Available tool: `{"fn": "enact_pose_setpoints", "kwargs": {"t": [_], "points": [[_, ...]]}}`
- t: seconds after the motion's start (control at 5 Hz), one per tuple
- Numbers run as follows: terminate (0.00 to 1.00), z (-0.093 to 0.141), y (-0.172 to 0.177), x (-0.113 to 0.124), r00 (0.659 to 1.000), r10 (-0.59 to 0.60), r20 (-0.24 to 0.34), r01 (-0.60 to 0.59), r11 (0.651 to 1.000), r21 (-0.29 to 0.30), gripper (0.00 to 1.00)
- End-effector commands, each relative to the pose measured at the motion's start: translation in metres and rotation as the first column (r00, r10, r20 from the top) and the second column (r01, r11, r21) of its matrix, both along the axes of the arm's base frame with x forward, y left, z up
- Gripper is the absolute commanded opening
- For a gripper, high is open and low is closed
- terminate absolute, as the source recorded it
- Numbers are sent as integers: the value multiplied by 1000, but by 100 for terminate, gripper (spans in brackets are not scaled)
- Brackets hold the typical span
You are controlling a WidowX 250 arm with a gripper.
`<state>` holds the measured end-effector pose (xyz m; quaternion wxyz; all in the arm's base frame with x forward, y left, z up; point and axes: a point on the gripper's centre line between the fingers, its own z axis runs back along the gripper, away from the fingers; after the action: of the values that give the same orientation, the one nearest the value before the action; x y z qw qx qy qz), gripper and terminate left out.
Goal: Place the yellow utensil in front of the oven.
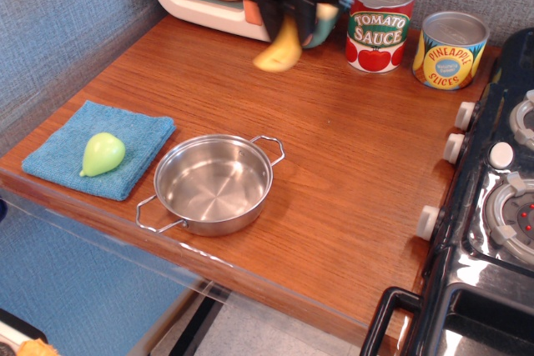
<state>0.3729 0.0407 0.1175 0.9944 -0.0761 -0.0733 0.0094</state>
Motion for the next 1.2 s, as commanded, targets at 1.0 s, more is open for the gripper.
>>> {"fn": "enact_pose_setpoints", "kwargs": {"t": [1.0], "points": [[0, -75, 127, 16, 985, 152, -82, -126, 957, 262, 0]]}}
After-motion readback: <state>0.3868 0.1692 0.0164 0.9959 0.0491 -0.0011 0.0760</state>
